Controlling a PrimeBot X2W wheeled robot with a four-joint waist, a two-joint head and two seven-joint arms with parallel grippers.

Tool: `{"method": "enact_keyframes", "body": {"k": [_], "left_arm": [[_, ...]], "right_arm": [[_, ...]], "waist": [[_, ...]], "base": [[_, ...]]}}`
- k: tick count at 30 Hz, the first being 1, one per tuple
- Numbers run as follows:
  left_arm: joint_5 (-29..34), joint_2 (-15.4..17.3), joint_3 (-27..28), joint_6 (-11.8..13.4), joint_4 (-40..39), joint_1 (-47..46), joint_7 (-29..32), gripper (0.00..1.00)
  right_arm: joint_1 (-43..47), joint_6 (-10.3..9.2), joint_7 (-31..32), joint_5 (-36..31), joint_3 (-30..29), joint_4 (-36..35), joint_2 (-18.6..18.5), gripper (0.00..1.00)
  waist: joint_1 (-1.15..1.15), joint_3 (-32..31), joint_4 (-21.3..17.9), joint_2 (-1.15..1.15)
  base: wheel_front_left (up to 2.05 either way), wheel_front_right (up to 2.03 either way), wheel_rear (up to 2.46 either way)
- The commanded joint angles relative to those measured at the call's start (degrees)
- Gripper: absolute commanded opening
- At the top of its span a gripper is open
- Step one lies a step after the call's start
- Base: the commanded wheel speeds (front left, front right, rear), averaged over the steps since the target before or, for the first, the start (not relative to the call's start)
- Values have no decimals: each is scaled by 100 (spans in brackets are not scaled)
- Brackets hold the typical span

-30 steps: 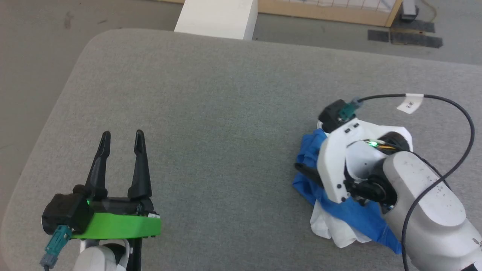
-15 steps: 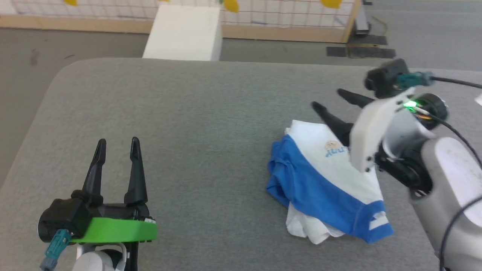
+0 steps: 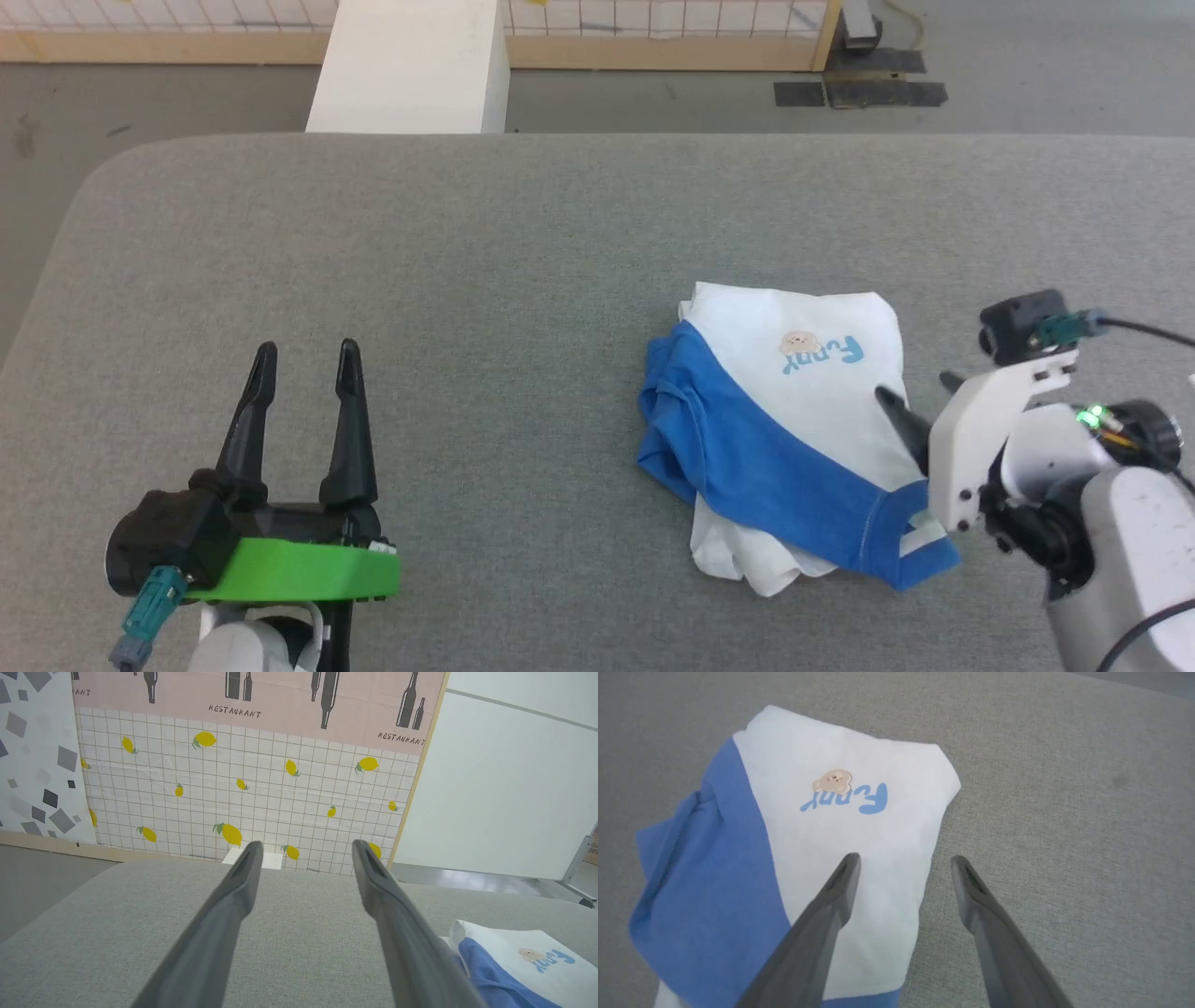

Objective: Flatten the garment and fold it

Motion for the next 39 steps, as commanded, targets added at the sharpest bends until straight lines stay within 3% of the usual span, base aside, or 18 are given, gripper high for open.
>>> {"method": "enact_keyframes", "body": {"k": [1,11,19,20,21,30,33,39], "left_arm": [[-32,-14,1,18,-1,-51,-22,100],[-112,-14,-80,20,21,-189,-22,100],[-146,-14,-121,15,51,-257,-22,100],[-148,-14,-121,14,50,-260,-22,100],[-149,-14,-121,13,50,-262,-22,100],[-92,-14,-39,26,64,-203,-22,100],[-65,-14,42,32,0,-88,-22,100],[4,-14,57,14,-93,-75,-22,100]], "right_arm": [[77,-9,64,-120,-30,58,82,100],[156,-9,341,-564,-312,649,411,100],[145,-9,529,-515,-408,1204,519,100],[131,-9,560,-491,-393,1246,521,80],[112,-9,577,-459,-370,1281,517,0],[-149,-9,333,-271,218,1030,77,0],[-238,-9,468,-63,795,710,-351,0],[-596,-9,852,422,1669,148,-1490,0]], "waist": [[0,86,79,0],[0,318,313,0],[0,367,409,0],[0,367,412,0],[0,365,415,0],[0,188,268,0],[0,140,-52,0],[0,376,-1051,0]], "base": [[0,0,0],[0,0,0],[0,0,0],[0,0,0],[0,0,0],[0,0,0],[0,0,0],[0,0,0]]}}
